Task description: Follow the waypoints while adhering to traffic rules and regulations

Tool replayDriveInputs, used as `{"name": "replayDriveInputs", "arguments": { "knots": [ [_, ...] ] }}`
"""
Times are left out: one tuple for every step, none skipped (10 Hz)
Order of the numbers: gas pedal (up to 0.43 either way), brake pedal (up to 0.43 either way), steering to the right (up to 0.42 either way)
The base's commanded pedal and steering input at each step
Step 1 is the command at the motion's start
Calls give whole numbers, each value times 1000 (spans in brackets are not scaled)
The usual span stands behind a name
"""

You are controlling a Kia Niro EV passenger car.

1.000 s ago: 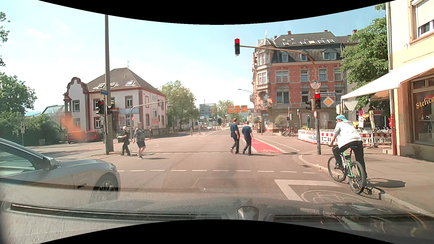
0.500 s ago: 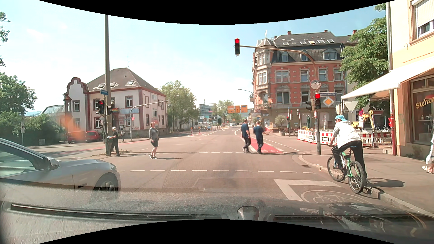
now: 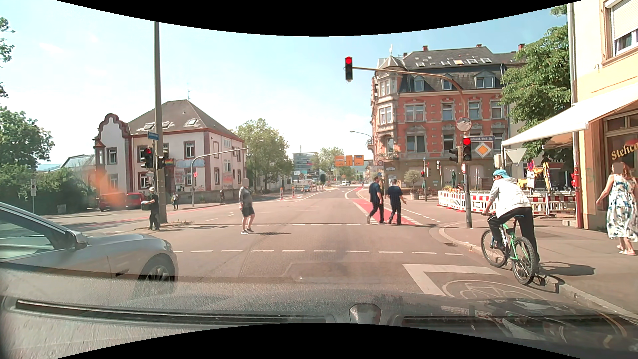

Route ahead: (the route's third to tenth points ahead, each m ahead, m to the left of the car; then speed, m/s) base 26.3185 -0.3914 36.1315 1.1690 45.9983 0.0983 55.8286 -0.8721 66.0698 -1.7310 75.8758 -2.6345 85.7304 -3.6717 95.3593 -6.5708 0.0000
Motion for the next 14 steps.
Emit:
{"name": "replayDriveInputs", "arguments": {
  "knots": [
    [0, 287, 8],
    [0, 287, 8],
    [0, 287, 8],
    [0, 287, 8],
    [0, 287, 8],
    [0, 287, 8],
    [0, 287, 8],
    [0, 287, 8],
    [0, 287, 8],
    [0, 287, 8],
    [0, 287, 8],
    [0, 287, 8],
    [0, 287, 8],
    [0, 287, 8]
  ]
}}
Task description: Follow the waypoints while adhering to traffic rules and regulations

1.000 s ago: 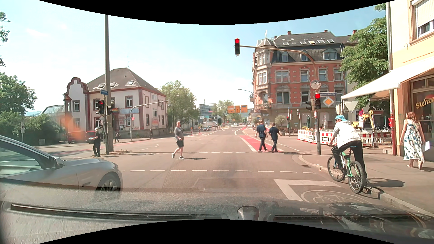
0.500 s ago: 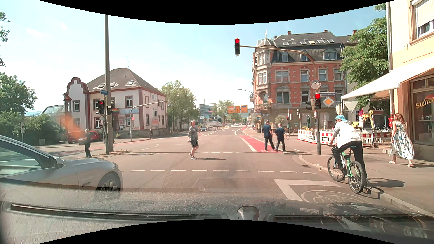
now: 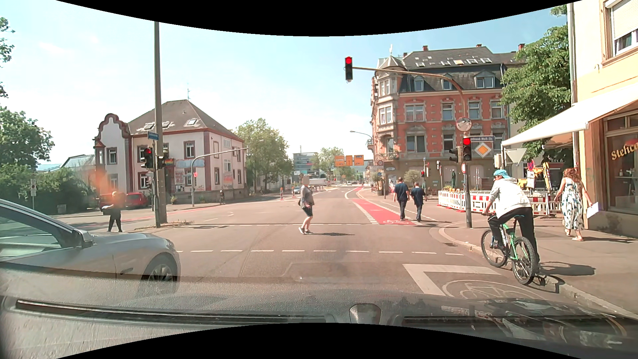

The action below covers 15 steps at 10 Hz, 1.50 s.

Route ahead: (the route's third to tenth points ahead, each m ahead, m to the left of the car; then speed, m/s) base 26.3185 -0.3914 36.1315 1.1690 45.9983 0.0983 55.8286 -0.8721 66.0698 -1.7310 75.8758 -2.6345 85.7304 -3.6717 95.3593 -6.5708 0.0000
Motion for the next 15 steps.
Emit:
{"name": "replayDriveInputs", "arguments": {
  "knots": [
    [0, 287, 8],
    [0, 287, 8],
    [0, 287, 8],
    [0, 287, 8],
    [0, 287, 8],
    [0, 287, 8],
    [0, 287, 8],
    [0, 287, 8],
    [0, 287, 8],
    [0, 287, 8],
    [0, 287, 8],
    [0, 287, 8],
    [0, 287, 8],
    [0, 287, 8],
    [0, 287, 8]
  ]
}}
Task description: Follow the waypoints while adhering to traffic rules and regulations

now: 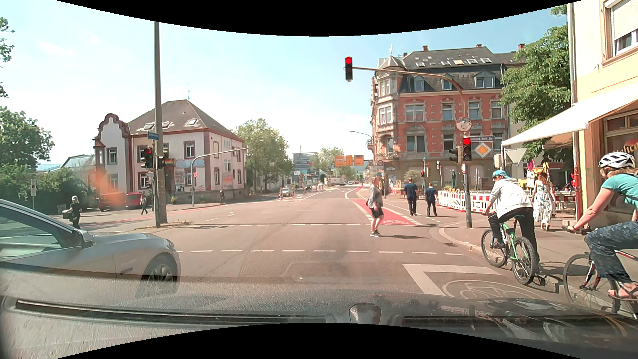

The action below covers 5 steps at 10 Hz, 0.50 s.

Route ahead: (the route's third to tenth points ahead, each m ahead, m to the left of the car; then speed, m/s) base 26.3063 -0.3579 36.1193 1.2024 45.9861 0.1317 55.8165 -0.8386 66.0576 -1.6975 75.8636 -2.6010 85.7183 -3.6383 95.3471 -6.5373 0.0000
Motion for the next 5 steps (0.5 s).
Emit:
{"name": "replayDriveInputs", "arguments": {
  "knots": [
    [0, 287, 8],
    [0, 287, 8],
    [0, 287, 8],
    [0, 287, 8],
    [0, 287, 8]
  ]
}}
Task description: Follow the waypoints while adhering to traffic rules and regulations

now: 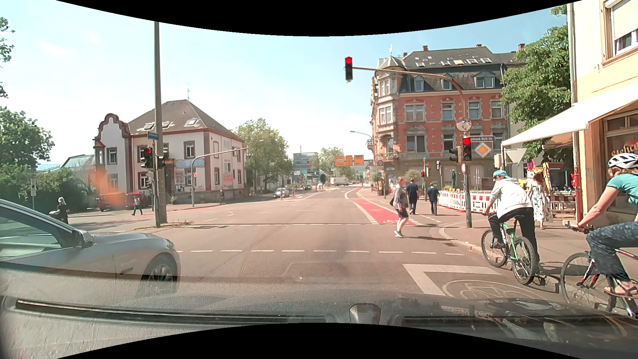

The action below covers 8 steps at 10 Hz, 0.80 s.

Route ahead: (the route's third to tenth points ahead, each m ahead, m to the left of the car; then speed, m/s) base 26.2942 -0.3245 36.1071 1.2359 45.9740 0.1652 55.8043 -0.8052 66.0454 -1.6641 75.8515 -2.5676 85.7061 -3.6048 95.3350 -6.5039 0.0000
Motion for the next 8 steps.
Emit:
{"name": "replayDriveInputs", "arguments": {
  "knots": [
    [0, 287, 8],
    [0, 287, 8],
    [0, 287, 8],
    [0, 287, 8],
    [0, 287, 8],
    [0, 287, 8],
    [0, 287, 8],
    [0, 287, 8]
  ]
}}
